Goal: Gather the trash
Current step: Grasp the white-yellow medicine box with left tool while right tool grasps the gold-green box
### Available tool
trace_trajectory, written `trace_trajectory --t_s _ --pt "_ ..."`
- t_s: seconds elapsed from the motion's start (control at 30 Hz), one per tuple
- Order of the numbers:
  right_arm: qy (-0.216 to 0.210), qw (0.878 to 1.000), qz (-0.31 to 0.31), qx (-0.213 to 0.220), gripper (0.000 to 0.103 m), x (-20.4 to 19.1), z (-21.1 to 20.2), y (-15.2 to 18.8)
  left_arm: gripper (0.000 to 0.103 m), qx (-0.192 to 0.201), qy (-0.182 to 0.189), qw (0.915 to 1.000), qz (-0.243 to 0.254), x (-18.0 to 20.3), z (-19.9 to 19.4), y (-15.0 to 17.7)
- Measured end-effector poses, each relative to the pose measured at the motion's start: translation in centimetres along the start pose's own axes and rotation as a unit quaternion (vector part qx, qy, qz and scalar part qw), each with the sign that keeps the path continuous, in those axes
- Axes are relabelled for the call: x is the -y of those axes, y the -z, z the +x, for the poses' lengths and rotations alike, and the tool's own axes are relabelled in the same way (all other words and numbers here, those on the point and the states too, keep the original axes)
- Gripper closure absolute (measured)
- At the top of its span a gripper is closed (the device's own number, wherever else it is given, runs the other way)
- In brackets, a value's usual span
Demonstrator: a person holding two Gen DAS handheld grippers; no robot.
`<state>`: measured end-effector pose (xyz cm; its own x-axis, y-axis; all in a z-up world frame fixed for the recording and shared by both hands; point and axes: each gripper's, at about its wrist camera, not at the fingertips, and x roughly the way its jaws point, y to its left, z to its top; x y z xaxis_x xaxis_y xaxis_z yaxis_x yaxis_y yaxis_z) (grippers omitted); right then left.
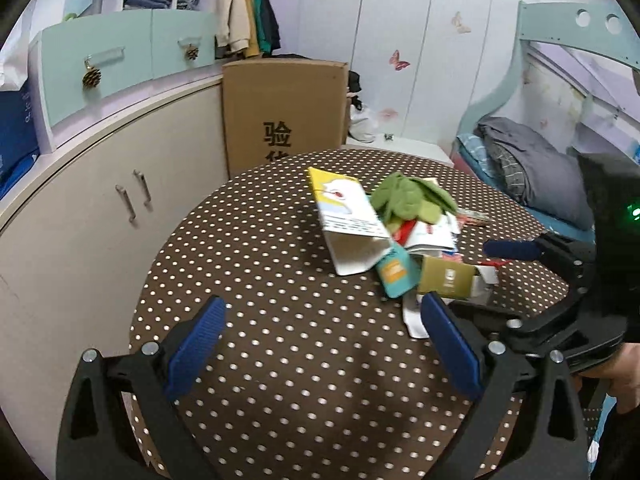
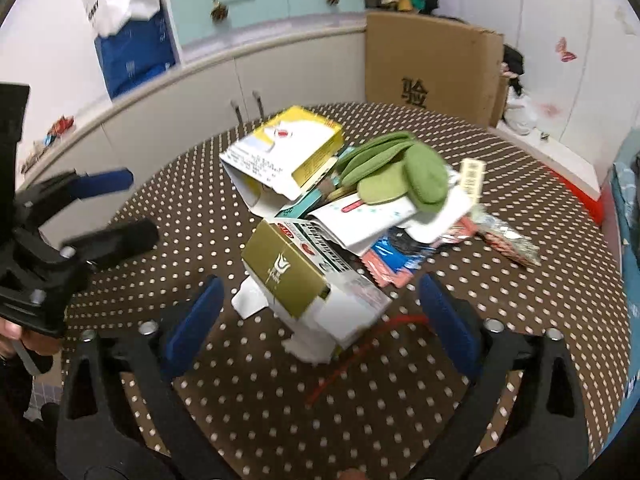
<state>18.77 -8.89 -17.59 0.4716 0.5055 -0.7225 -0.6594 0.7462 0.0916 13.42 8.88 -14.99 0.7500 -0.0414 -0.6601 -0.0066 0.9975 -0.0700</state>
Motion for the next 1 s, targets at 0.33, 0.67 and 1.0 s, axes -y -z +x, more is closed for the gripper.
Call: trace_trajectory --t_s 0.33,0.67,1.0 --pt "-0.015 1.000 0.022 0.001 0.061 0.0 -1.1 1.2 0.007 0.001 -0.010 0.9999 0.003 -0.3 3.2 -2.6" --pt "-0.018 0.997 0.069 0.017 0.062 0.9 -3.0 2.7 0.007 -0.016 -0.003 0.9998 0.015 1.5 7.8 -5.3" --pt "-0.025 0.994 0.098 0.042 0.064 1.5 -4.3 3.2 0.057 -0.044 0.035 0.9982 -0.020 -0.1 8.7 -4.1"
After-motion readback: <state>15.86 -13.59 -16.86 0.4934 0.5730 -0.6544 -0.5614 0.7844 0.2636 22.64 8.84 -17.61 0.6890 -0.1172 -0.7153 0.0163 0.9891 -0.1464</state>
